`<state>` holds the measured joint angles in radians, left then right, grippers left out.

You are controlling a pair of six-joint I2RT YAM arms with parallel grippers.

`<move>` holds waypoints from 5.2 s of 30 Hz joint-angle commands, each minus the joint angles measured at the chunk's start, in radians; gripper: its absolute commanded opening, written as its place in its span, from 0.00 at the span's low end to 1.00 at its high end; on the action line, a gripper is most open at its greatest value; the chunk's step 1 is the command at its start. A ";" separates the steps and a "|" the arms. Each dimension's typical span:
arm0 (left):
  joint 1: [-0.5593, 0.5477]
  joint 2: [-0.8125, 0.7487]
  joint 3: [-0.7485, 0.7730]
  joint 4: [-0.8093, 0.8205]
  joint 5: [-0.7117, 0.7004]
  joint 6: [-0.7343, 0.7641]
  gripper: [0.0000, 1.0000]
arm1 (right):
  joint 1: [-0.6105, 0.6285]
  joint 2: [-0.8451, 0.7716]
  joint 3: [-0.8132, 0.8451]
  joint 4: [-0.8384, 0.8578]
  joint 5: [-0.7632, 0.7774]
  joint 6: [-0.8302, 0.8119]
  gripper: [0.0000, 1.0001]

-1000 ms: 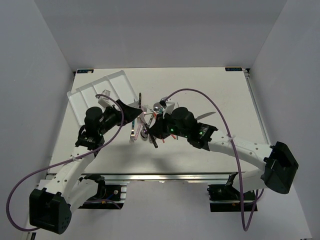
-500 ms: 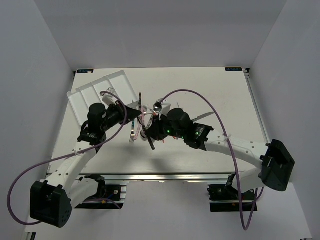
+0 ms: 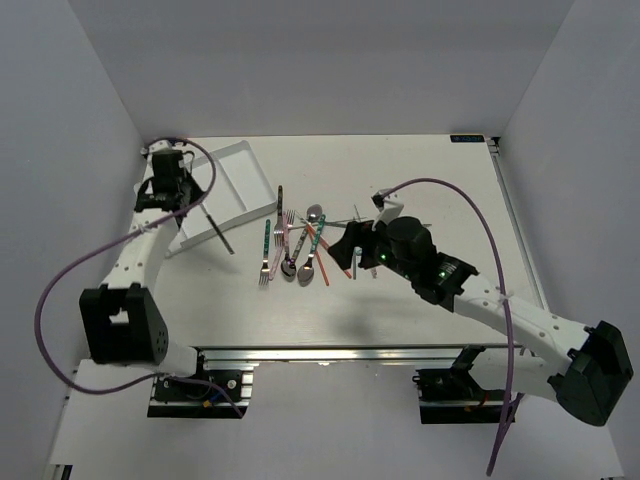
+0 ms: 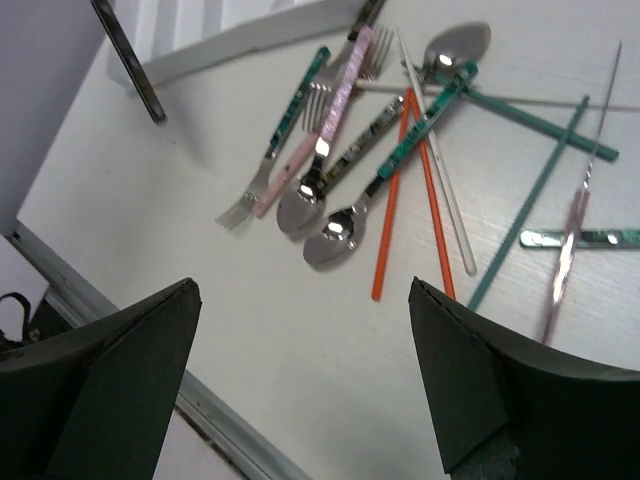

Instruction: Sort the eating utensils into containers

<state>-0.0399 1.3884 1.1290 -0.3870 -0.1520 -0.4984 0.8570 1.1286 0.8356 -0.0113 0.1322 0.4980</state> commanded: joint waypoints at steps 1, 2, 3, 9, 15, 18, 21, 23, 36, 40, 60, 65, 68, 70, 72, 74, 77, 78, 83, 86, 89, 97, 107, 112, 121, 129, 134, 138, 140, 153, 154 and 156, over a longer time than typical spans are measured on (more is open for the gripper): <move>0.109 0.111 0.186 -0.098 -0.109 0.081 0.00 | -0.007 -0.084 -0.059 -0.032 0.004 -0.009 0.89; 0.132 0.194 0.240 -0.137 -0.118 0.098 0.00 | -0.007 -0.098 -0.087 -0.036 -0.005 -0.015 0.89; 0.139 0.233 0.337 -0.159 -0.110 0.103 0.00 | -0.010 -0.119 -0.116 -0.038 -0.017 -0.021 0.89; 0.144 0.557 0.710 -0.237 0.083 0.046 0.00 | -0.029 -0.138 -0.153 -0.056 -0.065 -0.056 0.89; 0.144 0.757 0.945 -0.135 0.309 -0.164 0.00 | -0.039 -0.125 -0.151 -0.055 -0.091 -0.070 0.89; 0.144 0.846 0.995 -0.033 0.368 -0.229 0.00 | -0.045 -0.124 -0.155 -0.053 -0.095 -0.073 0.89; 0.143 0.920 1.043 0.007 0.402 -0.241 0.00 | -0.050 -0.122 -0.159 -0.052 -0.092 -0.075 0.89; 0.144 0.928 1.029 0.057 0.416 -0.252 0.00 | -0.053 -0.116 -0.162 -0.052 -0.091 -0.076 0.89; 0.117 0.985 1.039 0.031 0.353 -0.175 0.00 | -0.062 -0.055 -0.136 -0.047 -0.109 -0.065 0.89; 0.100 0.991 1.037 0.001 0.348 -0.166 0.04 | -0.064 -0.044 -0.118 -0.058 -0.098 -0.065 0.89; 0.020 0.237 0.431 0.087 0.229 -0.189 0.98 | -0.208 0.143 0.011 -0.165 -0.006 -0.151 0.84; 0.020 -0.281 -0.015 0.004 0.109 0.018 0.98 | -0.266 0.358 0.129 -0.199 0.007 -0.260 0.47; 0.015 -0.370 -0.147 -0.033 0.048 0.084 0.98 | -0.269 0.465 0.184 -0.210 0.017 -0.291 0.36; 0.009 -0.423 -0.214 -0.030 0.009 0.083 0.98 | -0.268 0.516 0.201 -0.213 0.030 -0.285 0.34; 0.009 -0.449 -0.291 -0.012 0.000 0.081 0.98 | -0.269 0.545 0.212 -0.208 0.049 -0.282 0.33; 0.009 -0.459 -0.308 -0.016 0.005 0.087 0.98 | -0.268 0.562 0.215 -0.200 0.056 -0.288 0.33; 0.006 -0.453 -0.310 -0.004 0.034 0.093 0.98 | -0.269 0.592 0.223 -0.197 0.041 -0.296 0.32; 0.006 -0.450 -0.308 -0.004 0.045 0.092 0.98 | -0.269 0.603 0.223 -0.194 0.038 -0.296 0.32; 0.008 -0.450 -0.311 -0.003 0.065 0.093 0.98 | -0.269 0.617 0.220 -0.190 0.003 -0.286 0.13; 0.006 -0.453 -0.316 0.005 0.086 0.090 0.98 | -0.269 0.597 0.217 -0.190 0.017 -0.283 0.08; 0.006 -0.448 -0.321 0.025 0.150 0.081 0.98 | -0.269 0.564 0.224 -0.210 0.027 -0.277 0.00; -0.026 -0.445 -0.497 0.618 0.696 -0.271 0.98 | -0.253 0.294 0.118 -0.067 -0.321 -0.162 0.00; -0.360 -0.356 -0.552 1.022 0.677 -0.430 0.91 | -0.223 0.060 -0.047 0.421 -0.945 0.158 0.00; -0.419 -0.324 -0.537 1.100 0.664 -0.427 0.79 | -0.205 0.065 -0.059 0.539 -1.036 0.266 0.00; -0.439 -0.321 -0.523 1.253 0.715 -0.445 0.32 | -0.184 0.094 -0.020 0.485 -1.045 0.269 0.00; -0.446 -0.322 -0.465 1.106 0.651 -0.351 0.00 | -0.196 0.080 -0.013 0.421 -0.967 0.229 0.47; -0.436 -0.171 -0.097 0.305 -0.017 -0.110 0.00 | -0.223 -0.025 0.019 0.026 -0.387 0.044 0.89; -0.362 0.183 0.309 -0.007 -0.230 -0.051 0.00 | -0.236 -0.088 -0.015 -0.087 -0.250 -0.013 0.89; -0.293 0.387 0.539 -0.113 -0.241 -0.028 0.00 | -0.236 -0.116 -0.027 -0.110 -0.244 -0.033 0.89; -0.057 0.906 1.111 -0.214 -0.044 0.047 0.00 | -0.246 -0.190 -0.067 -0.216 -0.198 -0.128 0.89; -0.052 0.914 1.105 -0.195 -0.028 0.046 0.00 | -0.246 -0.187 -0.063 -0.219 -0.201 -0.133 0.89; -0.043 0.929 1.106 -0.185 0.000 0.035 0.00 | -0.246 -0.176 -0.053 -0.222 -0.206 -0.141 0.89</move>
<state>-0.0635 2.3795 2.2242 -0.6422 -0.2367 -0.4713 0.6151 0.9474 0.7685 -0.2306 -0.0807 0.3977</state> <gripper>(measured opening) 0.020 0.894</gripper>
